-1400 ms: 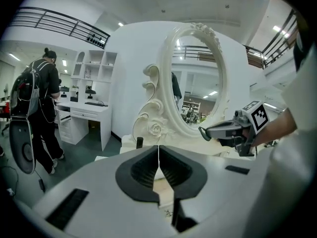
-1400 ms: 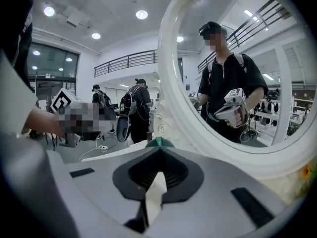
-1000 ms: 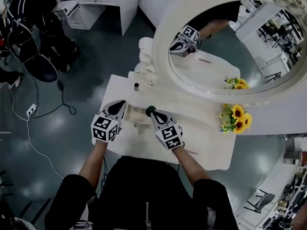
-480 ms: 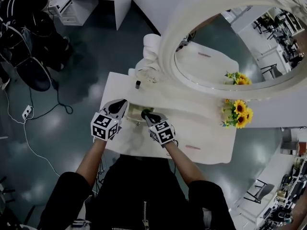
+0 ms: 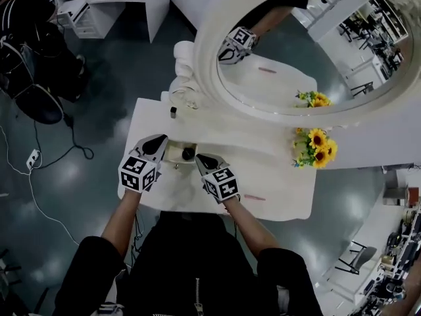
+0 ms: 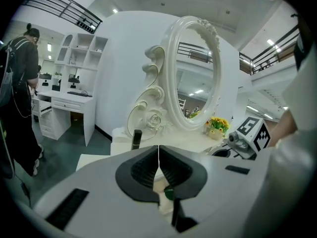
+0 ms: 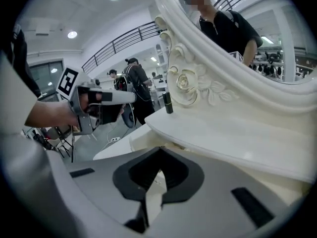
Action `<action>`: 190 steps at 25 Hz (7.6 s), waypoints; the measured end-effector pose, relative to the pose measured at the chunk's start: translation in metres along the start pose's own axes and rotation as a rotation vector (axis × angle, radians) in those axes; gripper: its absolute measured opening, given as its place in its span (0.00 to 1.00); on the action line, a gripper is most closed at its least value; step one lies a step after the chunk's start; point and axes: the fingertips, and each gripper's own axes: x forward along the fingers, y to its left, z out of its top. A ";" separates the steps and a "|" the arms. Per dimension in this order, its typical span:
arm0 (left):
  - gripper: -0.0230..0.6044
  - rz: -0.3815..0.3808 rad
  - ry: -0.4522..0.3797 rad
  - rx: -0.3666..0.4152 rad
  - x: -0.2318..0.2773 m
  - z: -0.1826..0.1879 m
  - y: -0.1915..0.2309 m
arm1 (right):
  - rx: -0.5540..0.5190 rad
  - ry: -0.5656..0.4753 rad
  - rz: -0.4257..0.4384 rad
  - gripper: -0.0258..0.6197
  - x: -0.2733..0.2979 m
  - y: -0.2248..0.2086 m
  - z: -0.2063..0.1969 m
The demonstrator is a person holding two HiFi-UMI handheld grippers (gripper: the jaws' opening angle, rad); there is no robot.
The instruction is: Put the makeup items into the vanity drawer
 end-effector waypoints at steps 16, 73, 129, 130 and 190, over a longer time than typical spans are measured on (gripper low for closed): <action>0.07 -0.018 -0.047 0.081 0.025 0.035 -0.088 | -0.024 -0.326 -0.164 0.05 -0.162 -0.092 0.039; 0.07 -0.026 0.028 0.090 0.031 0.002 -0.142 | -0.202 0.428 -0.003 0.12 -0.184 -0.116 -0.274; 0.07 0.240 -0.055 -0.045 -0.082 -0.009 0.030 | -0.496 0.112 0.192 0.12 0.036 0.034 0.017; 0.07 0.236 -0.053 -0.046 -0.083 -0.010 0.032 | -0.502 0.142 0.189 0.12 0.044 0.035 0.012; 0.07 0.037 -0.139 0.070 0.015 0.064 -0.104 | -0.031 -0.462 -0.352 0.04 -0.221 -0.149 0.059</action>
